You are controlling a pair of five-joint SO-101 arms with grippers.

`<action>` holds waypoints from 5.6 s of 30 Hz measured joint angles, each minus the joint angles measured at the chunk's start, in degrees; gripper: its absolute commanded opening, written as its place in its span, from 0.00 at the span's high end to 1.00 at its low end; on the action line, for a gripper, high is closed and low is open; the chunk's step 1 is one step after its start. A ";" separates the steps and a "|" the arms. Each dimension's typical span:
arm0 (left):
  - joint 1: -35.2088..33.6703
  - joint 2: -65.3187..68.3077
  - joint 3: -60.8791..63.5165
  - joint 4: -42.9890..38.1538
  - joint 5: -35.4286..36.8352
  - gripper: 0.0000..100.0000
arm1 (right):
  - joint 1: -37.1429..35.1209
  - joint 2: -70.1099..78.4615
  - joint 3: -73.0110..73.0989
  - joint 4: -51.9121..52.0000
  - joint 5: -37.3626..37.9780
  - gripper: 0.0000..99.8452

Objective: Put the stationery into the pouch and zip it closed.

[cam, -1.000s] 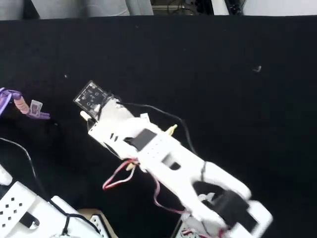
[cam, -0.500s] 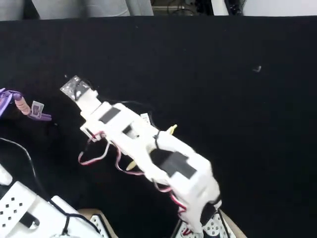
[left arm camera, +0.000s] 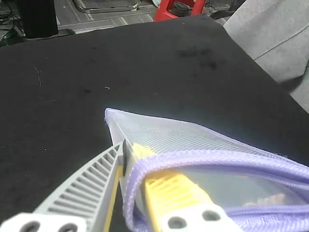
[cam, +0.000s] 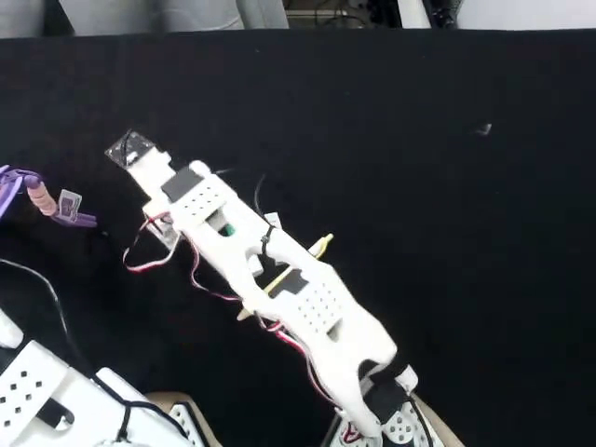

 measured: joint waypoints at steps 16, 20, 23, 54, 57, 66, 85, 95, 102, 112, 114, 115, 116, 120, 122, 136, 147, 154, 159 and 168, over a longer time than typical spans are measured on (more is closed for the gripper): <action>0.00 0.00 0.00 0.00 0.00 0.97 | 0.35 22.77 -44.31 20.84 0.09 0.99; 2.46 0.00 0.00 0.00 0.00 0.97 | 0.09 23.03 -49.23 23.12 0.09 0.99; 6.51 0.00 0.00 0.00 0.00 0.97 | 1.41 22.24 -49.41 24.18 0.09 0.99; 40.26 0.00 -6.77 16.70 0.00 0.97 | 13.01 -36.04 -30.59 27.52 -0.35 0.99; 42.46 0.00 -6.77 16.70 0.00 0.97 | 13.01 -43.78 -26.90 27.52 -0.35 0.99; 48.53 0.00 -6.77 17.41 0.00 0.97 | 13.01 -54.86 -25.41 27.52 -0.35 0.99; 51.52 -0.09 -6.07 17.49 0.00 0.97 | 13.01 -66.29 -24.88 27.52 -0.35 0.99; 51.52 -0.09 -6.07 17.49 0.00 0.97 | 12.92 -75.25 -12.31 24.88 -0.35 0.99; 51.52 -0.09 -6.07 17.49 0.00 0.97 | 12.92 -75.34 3.25 15.21 -0.35 0.99; 51.52 -0.62 -4.75 17.23 0.00 0.97 | 9.76 -75.34 16.00 5.63 -0.35 0.99; 51.52 -0.79 -4.40 16.97 0.00 0.97 | 8.18 -75.34 19.08 3.34 -0.35 0.99; 51.52 -0.79 -4.40 16.88 0.00 0.97 | 7.56 -75.34 20.75 1.76 -0.35 0.99; 51.52 -0.79 -4.40 16.88 0.00 0.97 | 6.86 -75.34 22.68 0.00 -0.35 0.99; 51.52 -0.79 -4.40 16.88 0.00 0.97 | 6.42 -79.21 33.05 -8.97 -0.44 0.99; 51.52 -0.79 -4.40 16.88 0.00 0.97 | 6.42 -82.29 39.12 -14.59 -0.44 0.99; 51.52 -0.79 -4.40 16.70 0.00 0.97 | 4.13 -111.82 88.44 -64.53 -0.44 0.99; 51.52 -0.88 -2.99 15.38 0.00 0.97 | 1.05 -117.45 106.20 -84.75 -0.44 0.99; 51.52 -0.88 -2.90 15.38 0.00 0.97 | 1.05 -117.45 113.23 -90.29 2.11 0.99; 51.52 -0.88 -2.90 15.12 0.00 0.97 | 0.70 -117.45 118.86 -90.55 8.00 0.95; 51.52 -0.88 -2.55 14.33 0.00 0.97 | -4.40 -117.45 119.91 -88.44 9.76 0.70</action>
